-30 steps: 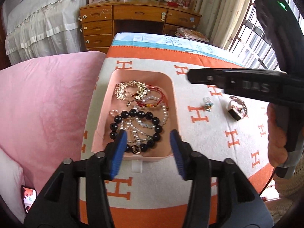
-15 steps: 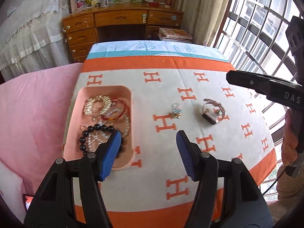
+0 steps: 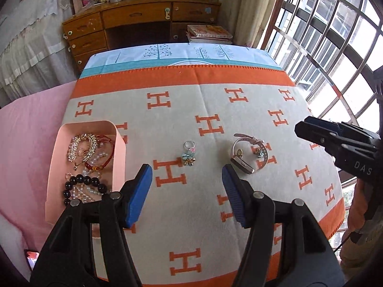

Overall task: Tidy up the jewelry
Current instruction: 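Close the right gripper on the white smartwatch band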

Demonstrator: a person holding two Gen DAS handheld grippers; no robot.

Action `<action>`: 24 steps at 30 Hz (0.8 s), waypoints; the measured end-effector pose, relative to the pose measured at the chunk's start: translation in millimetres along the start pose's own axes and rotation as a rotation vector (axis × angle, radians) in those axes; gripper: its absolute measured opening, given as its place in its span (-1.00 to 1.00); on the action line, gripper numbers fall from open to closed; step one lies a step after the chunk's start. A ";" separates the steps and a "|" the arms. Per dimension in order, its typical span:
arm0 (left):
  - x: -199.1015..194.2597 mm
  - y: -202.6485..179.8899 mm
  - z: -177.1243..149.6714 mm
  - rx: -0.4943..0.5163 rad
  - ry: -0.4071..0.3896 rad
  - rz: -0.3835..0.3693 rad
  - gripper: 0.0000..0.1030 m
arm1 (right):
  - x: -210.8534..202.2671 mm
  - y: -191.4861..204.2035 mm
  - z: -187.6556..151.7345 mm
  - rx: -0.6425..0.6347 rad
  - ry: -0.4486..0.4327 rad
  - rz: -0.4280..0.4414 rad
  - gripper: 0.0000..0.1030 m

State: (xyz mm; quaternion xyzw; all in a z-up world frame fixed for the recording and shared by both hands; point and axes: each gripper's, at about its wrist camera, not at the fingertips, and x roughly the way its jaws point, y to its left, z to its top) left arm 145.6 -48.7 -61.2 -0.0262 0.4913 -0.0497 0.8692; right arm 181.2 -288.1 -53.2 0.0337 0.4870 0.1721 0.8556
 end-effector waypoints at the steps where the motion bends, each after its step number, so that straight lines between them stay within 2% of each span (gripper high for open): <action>1: 6.3 -0.2 2.4 -0.010 0.011 0.002 0.12 | 5.1 -3.2 -1.0 -0.003 0.012 -0.002 -0.27; 12: 59.6 6.3 17.3 -0.101 0.113 0.017 0.12 | 88.8 6.4 1.4 -0.088 0.157 0.026 -0.36; 19: 76.7 7.5 20.8 -0.119 0.140 0.021 0.12 | 117.4 14.9 0.1 -0.154 0.208 0.016 -0.39; 22: 82.3 8.0 21.9 -0.126 0.149 0.021 0.12 | 126.2 15.4 -2.2 -0.174 0.222 0.000 -0.53; 24: 86.5 8.8 22.4 -0.133 0.158 0.021 0.12 | 129.8 15.9 -4.7 -0.192 0.221 -0.015 -0.74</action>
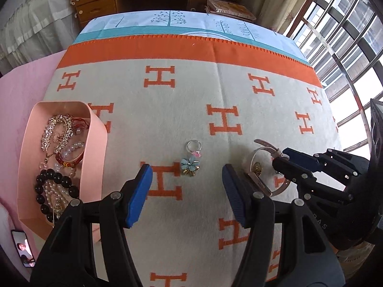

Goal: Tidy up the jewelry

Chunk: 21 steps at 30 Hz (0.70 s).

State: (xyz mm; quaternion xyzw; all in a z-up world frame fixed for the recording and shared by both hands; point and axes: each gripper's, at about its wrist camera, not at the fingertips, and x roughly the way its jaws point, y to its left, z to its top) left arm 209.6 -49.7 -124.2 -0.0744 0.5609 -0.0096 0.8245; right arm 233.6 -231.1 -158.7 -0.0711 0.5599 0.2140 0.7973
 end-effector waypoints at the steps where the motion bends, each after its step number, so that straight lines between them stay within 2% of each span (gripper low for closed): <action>1: 2.2 0.2 1.0 -0.004 0.004 -0.001 0.12 | 1.2 -0.9 -0.3 0.001 0.000 0.001 -0.76; 2: 3.8 0.4 1.6 -0.007 0.008 -0.002 0.12 | 0.5 -4.1 -1.0 0.015 -0.004 0.018 -0.84; 7: 7.1 0.7 1.5 -0.020 0.014 -0.013 0.12 | -22.6 -24.6 -1.6 0.127 -0.081 0.092 -0.85; 11: 4.9 -2.9 0.0 -0.010 0.010 -0.021 0.12 | -45.2 -31.7 -3.3 0.167 -0.135 0.136 -0.85; 21: -17.4 -29.7 -14.6 0.100 -0.054 -0.048 0.12 | -81.9 -39.3 -15.6 0.235 -0.215 0.197 -0.85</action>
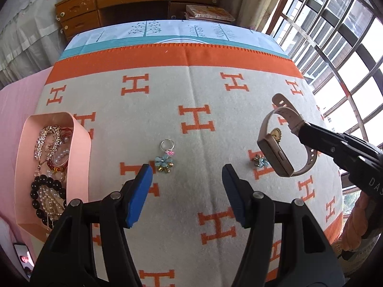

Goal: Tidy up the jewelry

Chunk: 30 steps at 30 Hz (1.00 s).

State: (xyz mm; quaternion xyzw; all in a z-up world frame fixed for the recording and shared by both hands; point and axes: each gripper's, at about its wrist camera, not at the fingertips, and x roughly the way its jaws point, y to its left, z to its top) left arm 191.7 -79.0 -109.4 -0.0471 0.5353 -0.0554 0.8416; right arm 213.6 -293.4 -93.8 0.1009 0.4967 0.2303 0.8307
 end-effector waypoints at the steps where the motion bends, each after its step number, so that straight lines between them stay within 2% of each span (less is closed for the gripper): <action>1: -1.6 -1.8 -1.3 0.005 -0.003 -0.004 0.12 | -2.1 1.1 -0.5 0.000 -0.003 0.008 -0.85; 10: -12.3 8.4 -18.0 0.023 -0.038 0.072 0.12 | -12.4 17.4 -2.0 -0.007 -0.021 0.028 -0.85; 16: 1.2 22.1 -24.6 0.013 -0.026 0.106 0.12 | -15.4 27.3 -1.9 -0.028 -0.034 0.030 -0.85; 22: 25.5 20.3 -22.9 0.010 -0.011 0.117 0.12 | -10.4 27.2 -4.1 -0.021 -0.025 0.021 -0.85; 25: 37.6 20.5 -19.7 0.004 -0.002 0.128 -0.07 | -7.5 25.2 -3.6 -0.014 -0.019 0.014 -0.85; 26: 41.7 21.7 -19.1 -0.004 0.004 0.127 -0.22 | -6.2 24.6 -3.0 -0.013 -0.017 0.012 -0.85; 30: 46.9 24.3 -16.5 -0.019 -0.016 0.134 -0.40 | -3.4 23.3 -2.0 -0.010 -0.013 0.002 -0.85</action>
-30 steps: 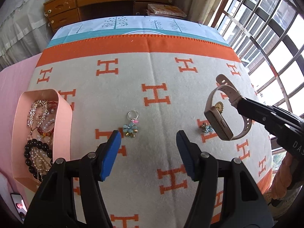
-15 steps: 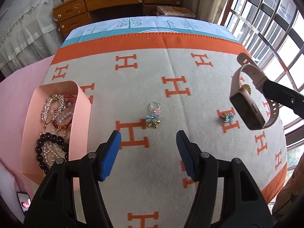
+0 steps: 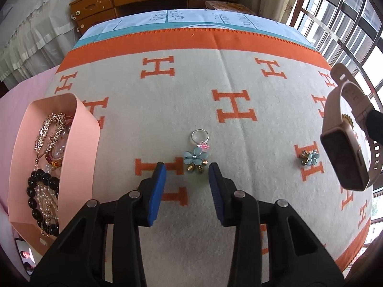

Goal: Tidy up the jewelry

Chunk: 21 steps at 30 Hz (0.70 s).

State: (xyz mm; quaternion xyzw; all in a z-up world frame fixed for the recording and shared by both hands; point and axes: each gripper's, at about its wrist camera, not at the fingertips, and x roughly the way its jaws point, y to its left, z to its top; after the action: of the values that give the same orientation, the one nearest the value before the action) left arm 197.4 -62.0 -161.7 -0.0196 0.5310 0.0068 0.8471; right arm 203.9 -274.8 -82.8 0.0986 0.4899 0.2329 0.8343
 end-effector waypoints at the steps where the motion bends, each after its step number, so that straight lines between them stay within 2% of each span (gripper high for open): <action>1: 0.5 0.7 0.4 -0.002 -0.006 0.001 -0.46 | 0.4 -0.1 0.4 0.000 0.000 -0.002 -0.85; 2: 0.6 1.3 0.7 0.001 -0.013 0.003 -0.66 | 0.9 0.1 0.5 0.002 0.001 -0.005 -0.85; 3: -0.1 1.6 0.5 0.002 -0.016 0.005 -0.77 | 0.8 0.7 1.1 0.003 0.001 -0.006 -0.85; 9: -17.5 15.6 -3.9 -0.017 -0.041 -0.013 -0.80 | 0.4 4.7 3.2 -0.014 -0.003 -0.010 -0.85; 11: -33.2 21.2 -7.6 -0.010 -0.067 -0.020 -1.00 | -0.6 8.6 4.1 -0.025 -0.006 -0.009 -0.85; 17: -84.6 51.4 -26.6 -0.021 -0.153 -0.041 -1.00 | -1.2 31.1 7.6 -0.063 -0.015 0.007 -0.85; 21: -110.5 76.2 -40.3 -0.036 -0.197 -0.016 -1.00 | 3.5 56.0 9.4 -0.102 -0.012 0.017 -0.85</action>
State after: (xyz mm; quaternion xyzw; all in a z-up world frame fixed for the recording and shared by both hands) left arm 110.5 13.6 -81.8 -0.0384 0.4448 0.0112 0.8947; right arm 197.1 -223.6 -58.9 0.0614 0.4716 0.2643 0.8390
